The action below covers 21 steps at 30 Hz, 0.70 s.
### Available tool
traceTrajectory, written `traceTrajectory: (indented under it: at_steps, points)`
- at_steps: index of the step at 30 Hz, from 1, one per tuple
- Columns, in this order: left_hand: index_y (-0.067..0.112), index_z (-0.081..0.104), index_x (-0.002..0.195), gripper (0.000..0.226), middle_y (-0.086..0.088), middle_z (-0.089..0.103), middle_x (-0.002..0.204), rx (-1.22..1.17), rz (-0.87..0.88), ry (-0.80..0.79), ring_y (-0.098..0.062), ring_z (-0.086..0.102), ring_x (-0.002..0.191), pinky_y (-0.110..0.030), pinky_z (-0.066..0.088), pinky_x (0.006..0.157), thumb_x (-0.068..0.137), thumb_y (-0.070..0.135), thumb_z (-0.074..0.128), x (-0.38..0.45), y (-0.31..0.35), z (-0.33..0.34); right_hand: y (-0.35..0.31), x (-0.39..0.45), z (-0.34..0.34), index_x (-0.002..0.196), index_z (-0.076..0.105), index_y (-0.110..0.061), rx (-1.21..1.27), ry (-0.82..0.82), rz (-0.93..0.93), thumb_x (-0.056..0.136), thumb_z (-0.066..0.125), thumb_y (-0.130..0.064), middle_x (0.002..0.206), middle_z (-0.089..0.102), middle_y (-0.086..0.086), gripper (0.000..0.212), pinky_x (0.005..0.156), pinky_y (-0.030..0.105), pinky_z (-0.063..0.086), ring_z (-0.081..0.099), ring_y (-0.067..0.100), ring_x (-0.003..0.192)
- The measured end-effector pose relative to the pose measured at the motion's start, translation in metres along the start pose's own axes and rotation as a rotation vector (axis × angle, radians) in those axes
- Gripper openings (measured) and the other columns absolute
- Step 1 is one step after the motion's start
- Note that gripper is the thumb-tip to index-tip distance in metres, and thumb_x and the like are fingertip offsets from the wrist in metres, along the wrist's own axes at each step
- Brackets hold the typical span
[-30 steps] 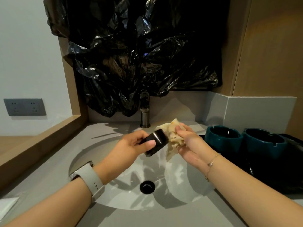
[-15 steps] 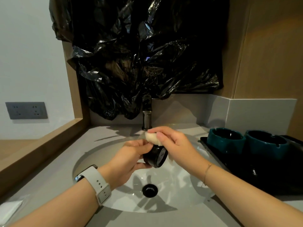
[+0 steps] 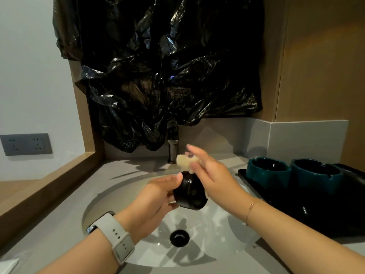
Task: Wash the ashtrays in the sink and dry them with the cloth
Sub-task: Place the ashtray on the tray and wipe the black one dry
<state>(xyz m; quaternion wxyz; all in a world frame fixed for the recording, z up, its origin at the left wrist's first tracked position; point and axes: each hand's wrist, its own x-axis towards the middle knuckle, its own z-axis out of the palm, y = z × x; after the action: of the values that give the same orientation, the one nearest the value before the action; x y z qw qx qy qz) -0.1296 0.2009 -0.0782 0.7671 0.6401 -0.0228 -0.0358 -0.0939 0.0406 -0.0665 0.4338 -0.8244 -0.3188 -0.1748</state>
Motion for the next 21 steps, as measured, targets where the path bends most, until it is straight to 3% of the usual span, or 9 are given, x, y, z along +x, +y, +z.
traceTrajectory:
  at_steps: [2, 4, 6, 8, 12, 15, 18, 21]
  points:
    - [0.002, 0.066, 0.116, 0.027, -0.015, 0.074, 0.104, -0.164, -0.05, 0.044, -0.024, 0.071, 0.089, -0.04, 0.053, 0.089, 0.097, 0.018, 0.055, 0.0, 0.003, 0.003, 0.002, 0.002, -0.004, 0.131, 0.048, -0.033, 0.049, 0.181, 0.041, 0.098, 0.051, -0.029, 0.118, 0.058, -0.011, 0.033, 0.092, 0.023, 0.048, 0.056, 0.002, 0.103]
    - [0.002, 0.064, 0.117, 0.026, -0.019, 0.071, 0.114, -0.244, -0.086, 0.09, -0.026, 0.069, 0.095, -0.042, 0.054, 0.087, 0.098, 0.016, 0.054, 0.0, 0.006, 0.002, 0.003, 0.003, -0.006, 0.112, 0.063, -0.028, 0.101, 0.342, 0.064, 0.089, 0.065, -0.026, 0.114, 0.052, -0.011, 0.023, 0.085, 0.01, 0.044, 0.051, -0.004, 0.101]
    - [0.004, 0.062, 0.122, 0.027, -0.018, 0.069, 0.119, -0.299, -0.104, 0.119, -0.027, 0.067, 0.102, -0.042, 0.052, 0.091, 0.1, 0.017, 0.052, -0.001, 0.007, 0.001, 0.002, 0.002, -0.006, 0.101, 0.068, -0.027, 0.117, 0.4, 0.076, 0.082, 0.073, -0.024, 0.109, 0.049, -0.012, 0.02, 0.078, 0.003, 0.04, 0.051, -0.004, 0.096]
    - [0.005, 0.06, 0.125, 0.029, -0.018, 0.069, 0.119, -0.336, -0.109, 0.124, -0.028, 0.066, 0.106, -0.043, 0.049, 0.096, 0.102, 0.018, 0.049, -0.001, 0.007, 0.002, -0.001, 0.0, -0.002, 0.098, 0.069, -0.026, 0.121, 0.368, 0.074, 0.08, 0.076, -0.023, 0.103, 0.053, -0.013, 0.02, 0.075, 0.004, 0.041, 0.054, -0.002, 0.092]
    - [0.002, 0.062, 0.118, 0.027, -0.021, 0.07, 0.113, -0.384, -0.116, 0.179, -0.029, 0.068, 0.097, -0.039, 0.053, 0.087, 0.102, 0.018, 0.047, 0.0, 0.007, 0.0, -0.009, -0.003, 0.006, 0.088, 0.074, -0.019, 0.136, 0.128, -0.016, 0.081, 0.076, -0.019, 0.097, 0.058, -0.008, 0.007, 0.075, 0.012, 0.046, 0.058, 0.002, 0.089]
    - [0.0, 0.062, 0.113, 0.026, -0.02, 0.071, 0.109, -0.405, -0.117, 0.222, -0.029, 0.067, 0.094, -0.039, 0.052, 0.088, 0.102, 0.018, 0.048, 0.001, 0.013, -0.01, -0.006, 0.0, 0.004, 0.084, 0.074, -0.013, -0.072, -0.057, -0.034, 0.083, 0.072, -0.026, 0.092, 0.054, -0.009, 0.014, 0.075, 0.022, 0.048, 0.056, 0.006, 0.083]
    - [0.001, 0.063, 0.112, 0.023, -0.017, 0.072, 0.102, -0.372, -0.163, 0.2, -0.027, 0.068, 0.096, -0.04, 0.05, 0.096, 0.1, 0.017, 0.051, 0.002, 0.017, -0.012, 0.0, 0.004, 0.003, 0.08, 0.068, -0.011, -0.246, 0.081, 0.009, 0.088, 0.065, -0.029, 0.09, 0.048, -0.008, 0.02, 0.068, 0.02, 0.043, 0.054, 0.007, 0.079]
    - [0.003, 0.066, 0.109, 0.021, -0.013, 0.075, 0.087, -0.321, -0.2, 0.146, -0.023, 0.071, 0.082, -0.035, 0.053, 0.081, 0.099, 0.018, 0.054, 0.001, 0.014, -0.009, 0.0, 0.003, 0.009, 0.085, 0.071, -0.011, -0.249, 0.188, -0.106, 0.089, 0.065, -0.025, 0.092, 0.049, -0.011, 0.015, 0.068, 0.014, 0.041, 0.054, 0.006, 0.081]
